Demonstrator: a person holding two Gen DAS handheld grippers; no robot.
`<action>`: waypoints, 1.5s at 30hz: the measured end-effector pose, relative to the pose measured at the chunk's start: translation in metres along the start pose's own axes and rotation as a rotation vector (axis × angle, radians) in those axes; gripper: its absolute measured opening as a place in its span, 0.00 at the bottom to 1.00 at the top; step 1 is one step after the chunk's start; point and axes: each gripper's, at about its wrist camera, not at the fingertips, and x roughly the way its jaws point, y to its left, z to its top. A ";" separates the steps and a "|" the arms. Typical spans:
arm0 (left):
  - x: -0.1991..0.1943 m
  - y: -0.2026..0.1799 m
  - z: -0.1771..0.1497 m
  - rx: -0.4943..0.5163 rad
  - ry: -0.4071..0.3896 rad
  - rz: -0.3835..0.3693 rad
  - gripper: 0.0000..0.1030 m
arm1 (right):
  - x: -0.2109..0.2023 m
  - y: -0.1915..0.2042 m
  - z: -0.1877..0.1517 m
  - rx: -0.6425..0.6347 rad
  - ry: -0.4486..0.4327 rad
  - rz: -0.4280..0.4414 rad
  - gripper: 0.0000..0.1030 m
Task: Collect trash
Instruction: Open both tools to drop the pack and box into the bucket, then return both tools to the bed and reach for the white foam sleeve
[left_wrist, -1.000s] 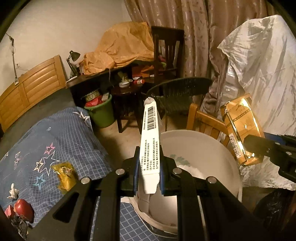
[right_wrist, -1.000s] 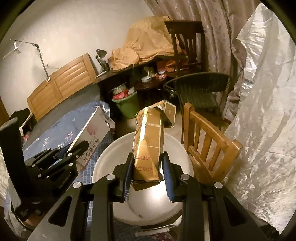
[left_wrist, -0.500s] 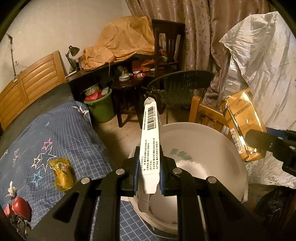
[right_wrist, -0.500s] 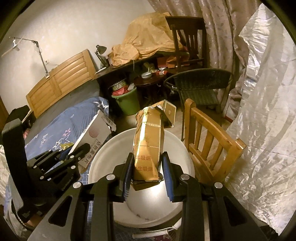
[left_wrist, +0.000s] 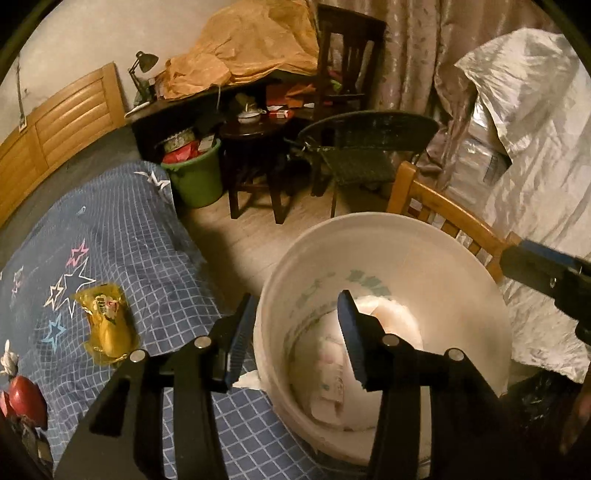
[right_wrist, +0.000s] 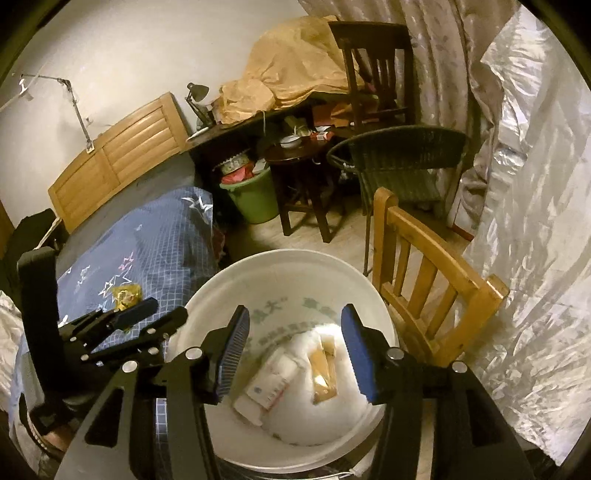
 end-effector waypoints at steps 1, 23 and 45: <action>-0.001 0.001 0.000 -0.004 -0.003 0.001 0.43 | 0.000 -0.001 -0.001 0.002 0.000 0.001 0.52; -0.130 0.153 -0.131 -0.266 -0.158 0.334 0.70 | -0.024 0.106 -0.087 0.088 -0.135 0.271 0.89; -0.191 0.382 -0.294 -1.194 -0.131 0.262 0.64 | 0.031 0.286 -0.187 -0.209 0.232 0.493 0.90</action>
